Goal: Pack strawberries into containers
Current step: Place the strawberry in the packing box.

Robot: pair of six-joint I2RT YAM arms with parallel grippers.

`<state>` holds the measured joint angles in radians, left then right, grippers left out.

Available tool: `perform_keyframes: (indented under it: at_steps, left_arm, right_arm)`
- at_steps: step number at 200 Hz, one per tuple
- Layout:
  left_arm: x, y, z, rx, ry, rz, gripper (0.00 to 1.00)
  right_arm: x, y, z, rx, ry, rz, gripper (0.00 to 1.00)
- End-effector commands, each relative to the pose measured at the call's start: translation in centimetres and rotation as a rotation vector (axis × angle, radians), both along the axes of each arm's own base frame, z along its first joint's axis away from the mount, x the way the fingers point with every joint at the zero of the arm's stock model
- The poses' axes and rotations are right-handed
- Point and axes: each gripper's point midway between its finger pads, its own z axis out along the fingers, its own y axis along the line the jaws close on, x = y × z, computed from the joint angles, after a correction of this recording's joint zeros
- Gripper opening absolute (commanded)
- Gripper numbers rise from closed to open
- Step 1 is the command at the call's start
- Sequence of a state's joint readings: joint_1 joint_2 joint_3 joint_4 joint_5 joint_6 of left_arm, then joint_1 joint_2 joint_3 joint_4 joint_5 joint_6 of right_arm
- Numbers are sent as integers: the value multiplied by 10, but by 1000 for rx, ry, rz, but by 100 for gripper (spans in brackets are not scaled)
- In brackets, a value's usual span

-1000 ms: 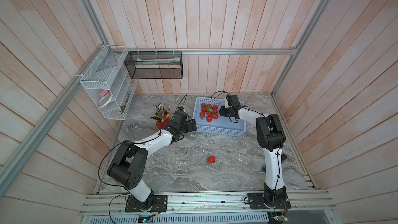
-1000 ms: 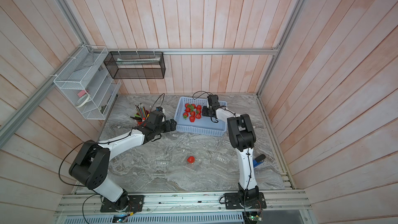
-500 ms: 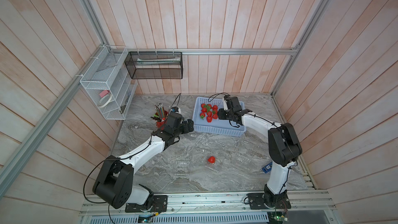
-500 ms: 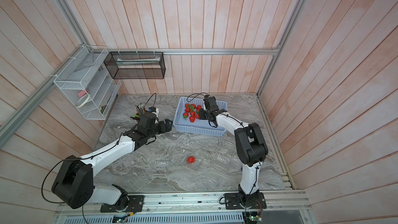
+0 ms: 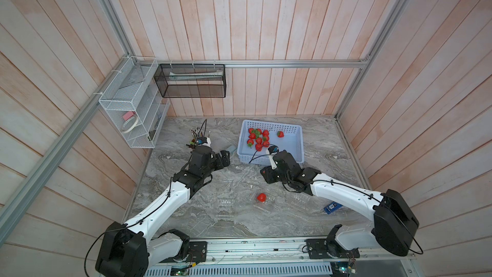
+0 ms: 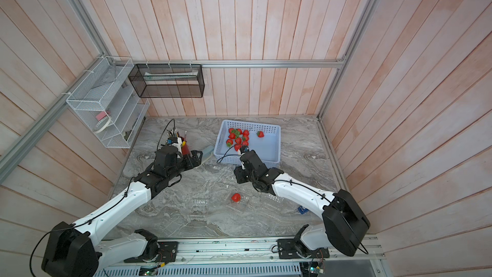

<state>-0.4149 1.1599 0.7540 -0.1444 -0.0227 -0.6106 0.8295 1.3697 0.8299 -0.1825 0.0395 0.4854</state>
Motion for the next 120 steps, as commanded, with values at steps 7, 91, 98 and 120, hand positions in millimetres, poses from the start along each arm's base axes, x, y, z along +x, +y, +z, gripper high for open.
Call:
perform_keyframes:
  at_steps: [7,91,98,120]
  left_arm:
    - [-8,4,-6,-2,24,8,97]
    - [-12,7,-13,-7,48,21,97]
    - [-12,7,-13,-6,49,22,97]
    - [-12,8,-15,-3,52,24,97]
  right_arm:
    - [-45,-1,-35,-47,137,26,29]
    - [-99,4,-88,-162,245,141,46]
    - [-98,4,-89,-162,244,143,49]
    - [-97,6,-90,-159,238,149,54]
